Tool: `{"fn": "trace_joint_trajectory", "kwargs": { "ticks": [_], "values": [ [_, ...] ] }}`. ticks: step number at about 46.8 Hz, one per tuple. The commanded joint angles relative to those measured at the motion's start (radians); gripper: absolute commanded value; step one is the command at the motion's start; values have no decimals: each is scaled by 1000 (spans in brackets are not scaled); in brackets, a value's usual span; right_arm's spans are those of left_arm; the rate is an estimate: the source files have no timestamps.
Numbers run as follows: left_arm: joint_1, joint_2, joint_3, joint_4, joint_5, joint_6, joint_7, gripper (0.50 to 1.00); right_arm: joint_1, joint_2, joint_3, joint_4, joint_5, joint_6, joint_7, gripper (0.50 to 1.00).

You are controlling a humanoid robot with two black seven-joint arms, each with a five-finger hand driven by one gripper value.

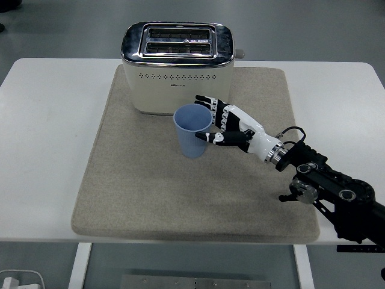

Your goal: Put the water cup in front of the bread machine

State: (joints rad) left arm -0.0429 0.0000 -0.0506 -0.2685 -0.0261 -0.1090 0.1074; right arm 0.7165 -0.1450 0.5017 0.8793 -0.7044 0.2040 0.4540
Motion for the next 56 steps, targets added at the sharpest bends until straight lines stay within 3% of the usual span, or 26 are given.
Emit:
{"fn": "trace_joint_trajectory", "kwargs": {
  "ticks": [1,18,28,44,56],
  "values": [
    [0,0,0,0,0,0,0,1000,0,-11,0,1,0,0,0,928],
    [0,0,0,0,0,0,0,1000,-12,-97,1,0,6,22,2,928],
    [-2,0,0,0,0,0,0,1000,-8,-151,18,-3,89,57,-2,928],
    [0,0,0,0,0,0,0,1000,47,-185,47,-23,293,61,-112,928],
    [0,0,0,0,0,0,0,1000,101,-185,49,-65,473,52,-313,928]
  ]
}}
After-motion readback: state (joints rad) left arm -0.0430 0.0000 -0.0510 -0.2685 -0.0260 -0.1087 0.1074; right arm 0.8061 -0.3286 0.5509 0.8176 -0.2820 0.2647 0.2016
